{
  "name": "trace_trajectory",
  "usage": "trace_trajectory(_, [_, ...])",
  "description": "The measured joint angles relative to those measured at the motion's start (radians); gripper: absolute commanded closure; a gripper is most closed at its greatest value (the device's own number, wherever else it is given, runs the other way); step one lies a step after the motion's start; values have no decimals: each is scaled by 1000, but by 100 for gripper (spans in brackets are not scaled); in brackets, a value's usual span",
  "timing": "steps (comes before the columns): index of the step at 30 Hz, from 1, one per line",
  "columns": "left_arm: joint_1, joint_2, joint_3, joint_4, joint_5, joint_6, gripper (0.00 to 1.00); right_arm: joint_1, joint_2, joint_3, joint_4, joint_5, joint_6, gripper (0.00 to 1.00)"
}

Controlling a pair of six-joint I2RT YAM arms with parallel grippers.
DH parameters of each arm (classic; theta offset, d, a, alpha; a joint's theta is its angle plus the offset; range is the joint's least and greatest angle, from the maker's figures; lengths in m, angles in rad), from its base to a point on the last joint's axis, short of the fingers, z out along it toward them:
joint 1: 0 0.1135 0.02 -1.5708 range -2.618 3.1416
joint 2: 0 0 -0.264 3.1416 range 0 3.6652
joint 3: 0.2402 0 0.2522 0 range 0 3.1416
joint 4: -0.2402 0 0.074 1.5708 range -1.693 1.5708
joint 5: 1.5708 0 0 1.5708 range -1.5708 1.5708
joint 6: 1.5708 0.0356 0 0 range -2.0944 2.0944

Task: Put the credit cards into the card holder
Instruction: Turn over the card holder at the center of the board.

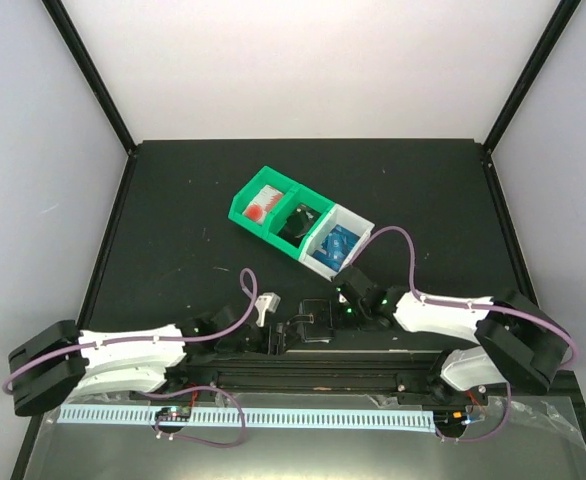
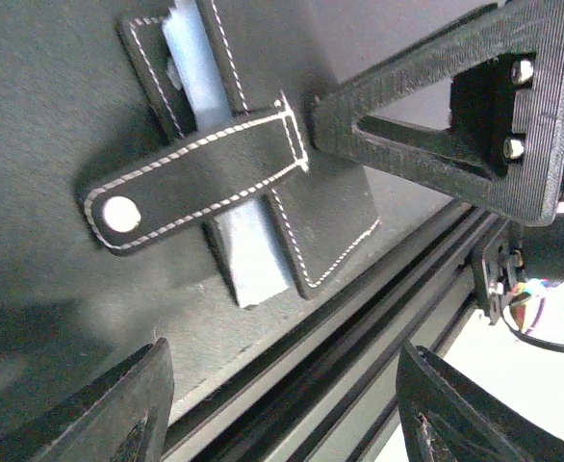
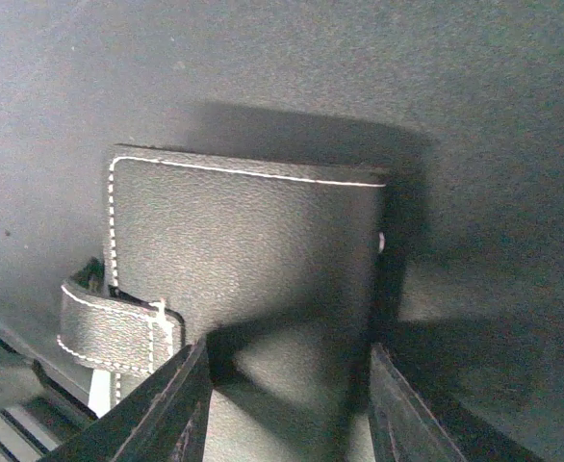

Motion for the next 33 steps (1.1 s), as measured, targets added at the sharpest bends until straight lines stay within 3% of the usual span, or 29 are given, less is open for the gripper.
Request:
trace_trajectory(6, [-37, 79, 0, 68, -9, -41, 33, 33, 11, -23, 89, -7, 74, 54])
trace_trajectory(11, [-48, 146, 19, 57, -77, -68, 39, 47, 25, -24, 122, -7, 113, 55])
trace_trajectory(19, [-55, 208, 54, 76, -178, -93, 36, 47, 14, -66, 200, -14, 134, 55])
trace_trajectory(28, [-56, 299, 92, 97, -196, -128, 72, 46, 19, -123, 335, -69, 140, 55])
trace_trajectory(33, [-57, 322, 94, 105, -212, -158, 80, 46, 0, -167, 392, -89, 159, 54])
